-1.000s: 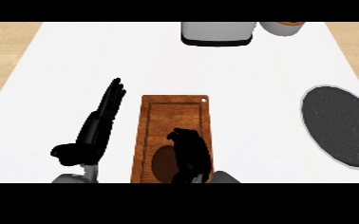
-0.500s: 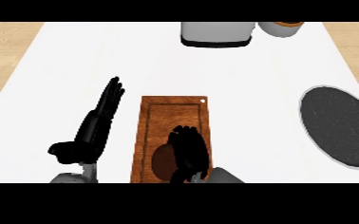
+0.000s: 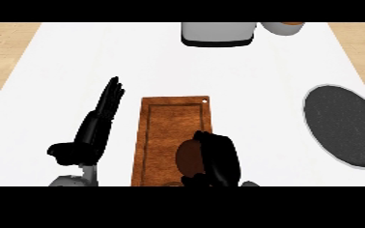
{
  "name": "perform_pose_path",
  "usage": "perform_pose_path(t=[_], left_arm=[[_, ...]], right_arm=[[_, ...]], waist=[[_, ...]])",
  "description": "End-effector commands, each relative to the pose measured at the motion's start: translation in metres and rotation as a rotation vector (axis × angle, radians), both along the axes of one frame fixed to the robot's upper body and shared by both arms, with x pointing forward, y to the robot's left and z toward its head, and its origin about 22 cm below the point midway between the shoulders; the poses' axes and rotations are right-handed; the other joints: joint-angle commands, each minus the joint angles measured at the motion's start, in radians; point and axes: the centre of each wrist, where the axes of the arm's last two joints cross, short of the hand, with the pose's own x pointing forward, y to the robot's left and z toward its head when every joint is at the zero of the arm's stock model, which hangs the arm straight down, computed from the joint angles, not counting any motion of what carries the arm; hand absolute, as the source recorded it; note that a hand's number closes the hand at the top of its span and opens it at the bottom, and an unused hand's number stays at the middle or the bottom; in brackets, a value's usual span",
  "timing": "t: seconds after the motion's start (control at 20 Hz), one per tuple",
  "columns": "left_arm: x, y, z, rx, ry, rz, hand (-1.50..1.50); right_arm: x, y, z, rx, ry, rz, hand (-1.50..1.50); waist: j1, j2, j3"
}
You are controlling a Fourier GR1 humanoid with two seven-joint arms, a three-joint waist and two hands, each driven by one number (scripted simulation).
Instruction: Pick the cupcake from the cutting board and place it in the pan
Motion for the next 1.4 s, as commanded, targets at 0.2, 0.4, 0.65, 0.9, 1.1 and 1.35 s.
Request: perform_pose_path(t=[0.2,0.4,0.65,0.9,1.1,1.35], left_arm=[[0.001,0.006,0.002,0.009,0.002,0.017,0.00],[-0.012,0.014,0.006,0.007,-0.012,0.010,0.00],[-0.012,0.017,-0.003,0.018,-0.011,0.013,0.00],[-0.009,0.015,-0.016,0.013,0.004,-0.006,0.00],[0.002,0.013,-0.010,0.019,-0.004,-0.007,0.00],[0.002,0.004,-0.009,-0.002,-0.005,-0.014,0.00]], right_arm=[[-0.011,-0.079,0.053,-0.060,-0.281,-0.196,1.50],[-0.029,-0.090,0.090,0.010,-0.439,-0.245,1.50],[-0.048,-0.113,0.105,0.121,-0.520,-0.374,1.50],[-0.037,-0.142,0.113,0.243,-0.515,-0.506,1.50],[-0.030,-0.173,0.100,0.286,-0.565,-0.565,1.50],[-0.005,-0.227,0.072,0.205,-0.643,-0.631,1.50]], waist=[[-0.015,-0.001,-0.001],[-0.005,-0.002,0.000],[-0.005,0.002,0.001],[0.002,0.007,0.001],[0.005,0.007,0.001],[0.010,0.008,0.001]])
